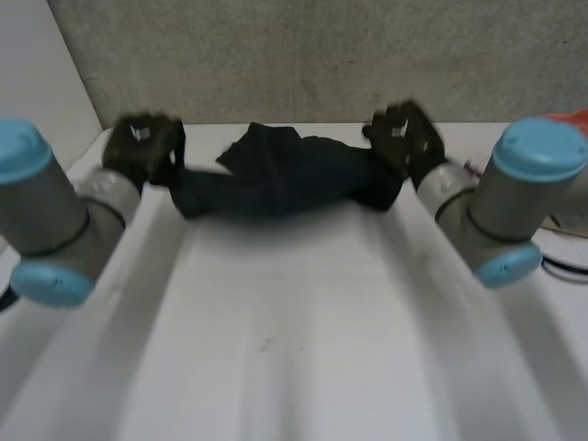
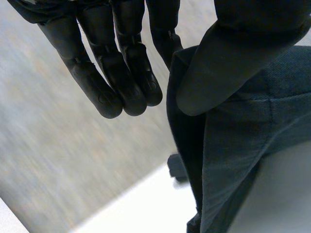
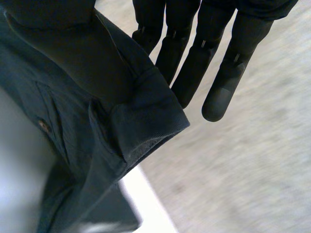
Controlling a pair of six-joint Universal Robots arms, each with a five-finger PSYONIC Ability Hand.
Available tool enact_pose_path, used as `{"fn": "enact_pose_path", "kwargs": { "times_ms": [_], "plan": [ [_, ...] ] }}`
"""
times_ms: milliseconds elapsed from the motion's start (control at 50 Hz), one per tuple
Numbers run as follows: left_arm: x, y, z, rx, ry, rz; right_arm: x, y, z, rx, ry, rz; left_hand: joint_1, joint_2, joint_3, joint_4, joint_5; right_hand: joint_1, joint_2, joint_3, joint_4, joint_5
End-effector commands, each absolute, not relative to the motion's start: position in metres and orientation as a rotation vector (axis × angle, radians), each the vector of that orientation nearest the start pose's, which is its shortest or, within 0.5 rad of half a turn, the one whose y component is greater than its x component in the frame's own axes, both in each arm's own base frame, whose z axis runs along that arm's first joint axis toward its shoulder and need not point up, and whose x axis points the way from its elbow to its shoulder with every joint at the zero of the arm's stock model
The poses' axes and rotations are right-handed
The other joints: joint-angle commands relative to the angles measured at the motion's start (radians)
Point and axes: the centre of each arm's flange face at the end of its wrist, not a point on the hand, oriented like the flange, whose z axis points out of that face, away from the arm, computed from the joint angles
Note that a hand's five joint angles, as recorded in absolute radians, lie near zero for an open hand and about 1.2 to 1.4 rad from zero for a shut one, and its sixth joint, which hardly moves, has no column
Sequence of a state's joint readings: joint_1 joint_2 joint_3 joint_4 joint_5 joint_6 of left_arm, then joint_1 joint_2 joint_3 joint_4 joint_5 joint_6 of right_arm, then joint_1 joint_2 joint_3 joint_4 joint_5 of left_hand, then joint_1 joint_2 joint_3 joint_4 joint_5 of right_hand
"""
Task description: Fold the laundry.
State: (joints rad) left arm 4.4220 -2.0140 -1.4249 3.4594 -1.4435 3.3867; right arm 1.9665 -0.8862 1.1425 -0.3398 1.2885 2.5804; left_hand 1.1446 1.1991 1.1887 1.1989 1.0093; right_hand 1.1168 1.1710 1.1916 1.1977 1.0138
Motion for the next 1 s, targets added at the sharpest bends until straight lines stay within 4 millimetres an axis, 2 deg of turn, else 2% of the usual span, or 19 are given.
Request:
{"fn": "enact_pose_path", "kwargs": {
  "times_ms": [20, 120, 140, 200, 280, 300, 360, 440, 480, 560, 580, 640, 660, 720, 740, 800, 820, 920, 1000],
  "plan": [
    [-0.239, -0.303, 0.186, 0.852, 2.364, -2.111, 0.309, -0.329, 0.160, -1.419, 1.834, -2.052, 0.252, 0.197, 0.208, 0.197, 0.212, 0.279, 0.225, 0.205, 0.199, 0.208],
    [-0.230, -0.261, 0.197, 0.968, 2.478, -1.976, 0.294, -0.298, 0.171, -1.513, 1.944, -1.893, 0.252, 0.197, 0.208, 0.197, 0.212, 0.279, 0.225, 0.205, 0.199, 0.208],
    [-0.226, -0.245, 0.204, 1.016, 2.507, -1.920, 0.288, -0.286, 0.176, -1.547, 1.986, -1.820, 0.252, 0.197, 0.208, 0.197, 0.212, 0.279, 0.225, 0.205, 0.199, 0.208],
    [-0.220, -0.221, 0.214, 1.094, 2.532, -1.834, 0.275, -0.266, 0.185, -1.607, 2.070, -1.681, 0.252, 0.197, 0.208, 0.197, 0.212, 0.279, 0.225, 0.205, 0.199, 0.208],
    [-0.208, -0.178, 0.227, 1.280, 2.570, -1.609, 0.248, -0.230, 0.202, -1.696, 2.222, -1.414, 0.252, 0.197, 0.208, 0.197, 0.212, 0.279, 0.225, 0.205, 0.199, 0.208],
    [-0.206, -0.171, 0.228, 1.316, 2.579, -1.557, 0.239, -0.215, 0.209, -1.724, 2.260, -1.314, 0.252, 0.197, 0.208, 0.197, 0.212, 0.279, 0.225, 0.205, 0.199, 0.208],
    [-0.200, -0.145, 0.233, 1.465, 2.606, -1.369, 0.224, -0.190, 0.218, -1.783, 2.290, -1.148, 0.252, 0.197, 0.208, 0.197, 0.212, 0.279, 0.225, 0.205, 0.199, 0.208],
    [-0.197, -0.132, 0.236, 1.593, 2.607, -1.235, 0.218, -0.189, 0.221, -1.837, 2.247, -1.198, 0.252, 0.197, 0.208, 0.197, 0.212, 0.279, 0.225, 0.205, 0.199, 0.208],
    [-0.198, -0.138, 0.236, 1.607, 2.553, -1.275, 0.218, -0.194, 0.218, -1.844, 2.237, -1.228, 0.252, 0.197, 0.208, 0.197, 0.212, 0.279, 0.225, 0.205, 0.199, 0.208],
    [-0.209, -0.177, 0.230, 1.554, 2.434, -1.445, 0.224, -0.220, 0.203, -1.781, 2.263, -1.277, 0.252, 0.197, 0.208, 0.197, 0.212, 0.279, 0.225, 0.205, 0.199, 0.208],
    [-0.217, -0.198, 0.228, 1.515, 2.380, -1.544, 0.229, -0.232, 0.199, -1.723, 2.284, -1.313, 0.252, 0.197, 0.208, 0.197, 0.212, 0.279, 0.225, 0.205, 0.199, 0.208],
    [-0.230, -0.234, 0.227, 1.431, 2.303, -1.697, 0.236, -0.254, 0.194, -1.601, 2.326, -1.393, 0.252, 0.197, 0.208, 0.197, 0.212, 0.279, 0.225, 0.205, 0.199, 0.208],
    [-0.239, -0.261, 0.226, 1.367, 2.244, -1.797, 0.240, -0.267, 0.192, -1.524, 2.354, -1.456, 0.252, 0.197, 0.208, 0.197, 0.212, 0.279, 0.225, 0.205, 0.199, 0.208],
    [-0.254, -0.297, 0.228, 1.290, 2.140, -1.944, 0.246, -0.288, 0.190, -1.421, 2.378, -1.584, 0.252, 0.197, 0.208, 0.197, 0.212, 0.279, 0.225, 0.205, 0.199, 0.208],
    [-0.266, -0.319, 0.233, 1.247, 2.060, -2.043, 0.249, -0.300, 0.188, -1.376, 2.377, -1.663, 0.252, 0.197, 0.208, 0.197, 0.212, 0.279, 0.225, 0.205, 0.199, 0.208],
    [-0.289, -0.353, 0.234, 1.196, 1.934, -2.183, 0.257, -0.323, 0.188, -1.308, 2.329, -1.863, 0.252, 0.197, 0.208, 0.197, 0.212, 0.279, 0.225, 0.205, 0.199, 0.208],
    [-0.294, -0.360, 0.235, 1.189, 1.909, -2.208, 0.259, -0.328, 0.188, -1.295, 2.310, -1.913, 0.252, 0.197, 0.208, 0.197, 0.212, 0.279, 0.225, 0.205, 0.199, 0.208],
    [-0.331, -0.397, 0.208, 1.181, 1.811, -2.319, 0.271, -0.361, 0.179, -1.226, 2.183, -2.177, 0.252, 0.197, 0.208, 0.197, 0.212, 0.279, 0.225, 0.205, 0.199, 0.208],
    [-0.339, -0.421, 0.193, 1.104, 1.725, -2.370, 0.283, -0.385, 0.166, -1.183, 2.059, -2.353, 0.252, 0.197, 0.208, 0.197, 0.212, 0.279, 0.225, 0.205, 0.199, 0.208]
  ]
}}
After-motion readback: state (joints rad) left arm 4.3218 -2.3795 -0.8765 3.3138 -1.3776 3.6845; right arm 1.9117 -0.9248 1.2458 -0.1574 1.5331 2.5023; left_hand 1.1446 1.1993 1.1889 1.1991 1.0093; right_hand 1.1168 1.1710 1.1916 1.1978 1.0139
